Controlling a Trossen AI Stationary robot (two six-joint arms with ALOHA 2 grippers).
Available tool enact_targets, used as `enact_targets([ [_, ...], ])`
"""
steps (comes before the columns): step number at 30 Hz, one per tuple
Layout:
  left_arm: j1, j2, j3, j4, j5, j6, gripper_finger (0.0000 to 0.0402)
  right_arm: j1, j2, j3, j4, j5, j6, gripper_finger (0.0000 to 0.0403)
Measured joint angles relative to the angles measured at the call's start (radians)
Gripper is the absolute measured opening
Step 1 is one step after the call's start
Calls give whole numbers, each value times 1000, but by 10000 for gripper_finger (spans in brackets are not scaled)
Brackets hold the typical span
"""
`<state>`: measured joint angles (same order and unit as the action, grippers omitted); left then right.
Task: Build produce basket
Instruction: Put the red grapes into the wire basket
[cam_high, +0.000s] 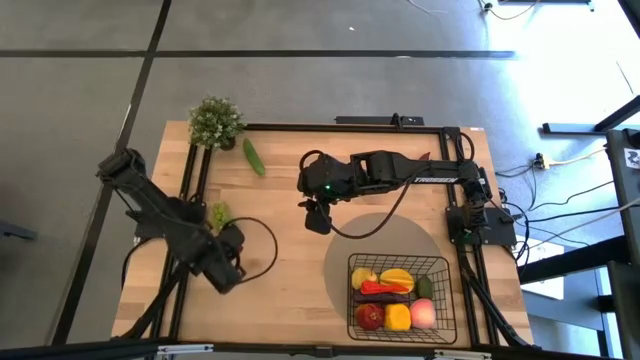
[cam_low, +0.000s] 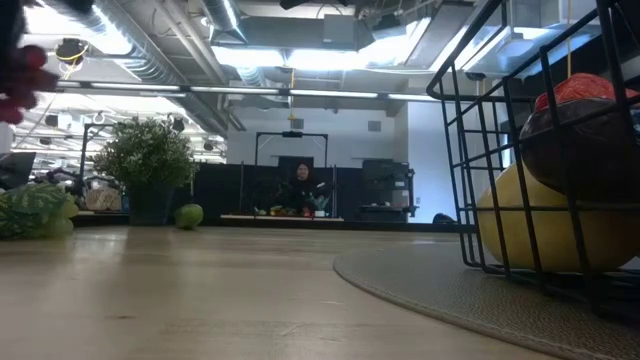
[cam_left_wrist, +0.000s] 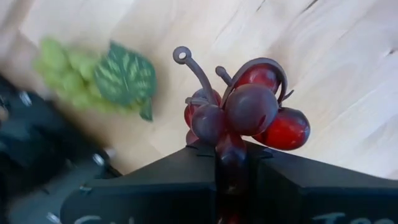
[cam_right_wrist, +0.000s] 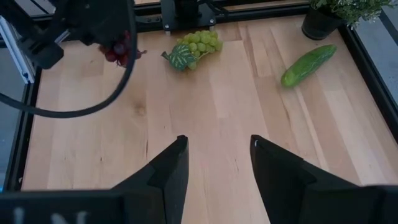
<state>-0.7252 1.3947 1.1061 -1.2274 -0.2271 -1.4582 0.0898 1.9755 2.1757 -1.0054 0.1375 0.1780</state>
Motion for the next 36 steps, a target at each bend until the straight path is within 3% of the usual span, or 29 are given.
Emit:
enact_targets([
  [7, 85, -105, 0, -5, -64, 308, 1, 0, 0, 0, 25, 0, 5, 162],
  [12, 156, -193, 0, 25, -86, 486, 1, 0, 1, 0, 80, 0, 112, 162],
  [23, 269, -312, 0, 96, -148, 663, 1, 0, 1, 0, 175, -5, 156, 162],
  [31, 313, -381, 0, 153, -246, 784, 1, 14, 1, 0, 170, -190, -95, 162],
  [36, 339, -420, 0, 278, -252, 881, 1, 34, 3, 0, 181, -140, -197, 162],
])
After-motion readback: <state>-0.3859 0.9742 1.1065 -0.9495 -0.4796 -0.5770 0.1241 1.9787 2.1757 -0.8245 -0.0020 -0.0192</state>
